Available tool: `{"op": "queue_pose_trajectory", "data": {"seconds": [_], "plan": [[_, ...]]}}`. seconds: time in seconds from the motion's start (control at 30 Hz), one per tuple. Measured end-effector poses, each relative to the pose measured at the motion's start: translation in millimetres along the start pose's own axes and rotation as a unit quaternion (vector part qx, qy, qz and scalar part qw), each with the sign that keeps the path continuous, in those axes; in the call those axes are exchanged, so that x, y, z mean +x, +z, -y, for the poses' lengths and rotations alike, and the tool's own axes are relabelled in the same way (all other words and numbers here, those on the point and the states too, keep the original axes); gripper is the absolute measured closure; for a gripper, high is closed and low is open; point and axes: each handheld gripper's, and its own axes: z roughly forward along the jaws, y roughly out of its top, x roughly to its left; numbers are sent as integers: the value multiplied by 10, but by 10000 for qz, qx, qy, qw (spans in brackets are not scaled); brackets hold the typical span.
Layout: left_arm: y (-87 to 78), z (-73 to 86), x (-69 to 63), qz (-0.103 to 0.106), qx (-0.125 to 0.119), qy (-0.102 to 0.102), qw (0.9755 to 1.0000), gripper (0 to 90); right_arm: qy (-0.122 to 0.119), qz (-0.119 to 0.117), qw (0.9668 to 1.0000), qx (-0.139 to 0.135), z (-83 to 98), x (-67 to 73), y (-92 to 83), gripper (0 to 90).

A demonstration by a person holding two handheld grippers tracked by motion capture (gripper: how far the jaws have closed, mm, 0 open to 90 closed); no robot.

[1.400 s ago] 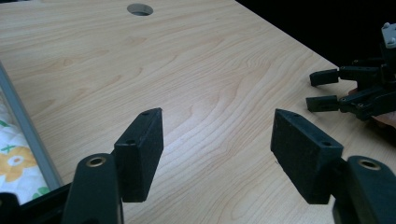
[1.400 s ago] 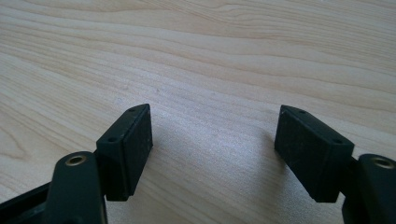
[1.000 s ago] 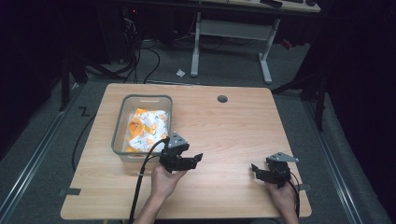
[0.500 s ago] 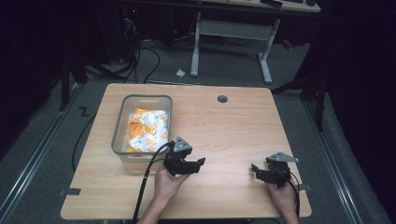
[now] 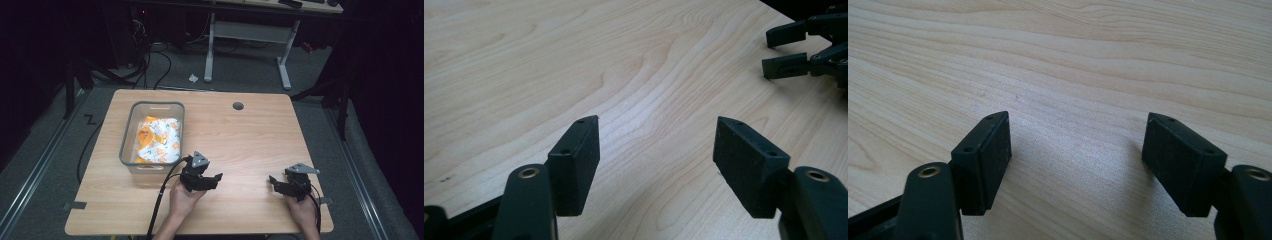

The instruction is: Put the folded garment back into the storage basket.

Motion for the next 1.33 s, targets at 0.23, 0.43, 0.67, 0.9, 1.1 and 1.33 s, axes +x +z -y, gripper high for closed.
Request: {"op": "queue_pose_trajectory", "data": {"seconds": [0.23,0.43,0.67,0.9,1.1,1.33], "plan": [[62,48,0,-66,75,15,9999,354,0,0,10000,-1,0,0,0,281],[131,126,-1,-128,126,-41,9998,356,1,0,10000,0,0,0,0,281],[176,174,0,-265,150,-6,9995,356,2,0,10000,0,0,0,0,281],[216,210,-11,-525,201,228,9982,357,2,0,10000,-1,0,1,0,281],[307,301,-7,-819,275,451,9952,345,2,0,10000,0,0,1,0,281],[310,300,-5,-831,279,439,9952,341,2,0,10000,-2,0,1,1,281]]}}
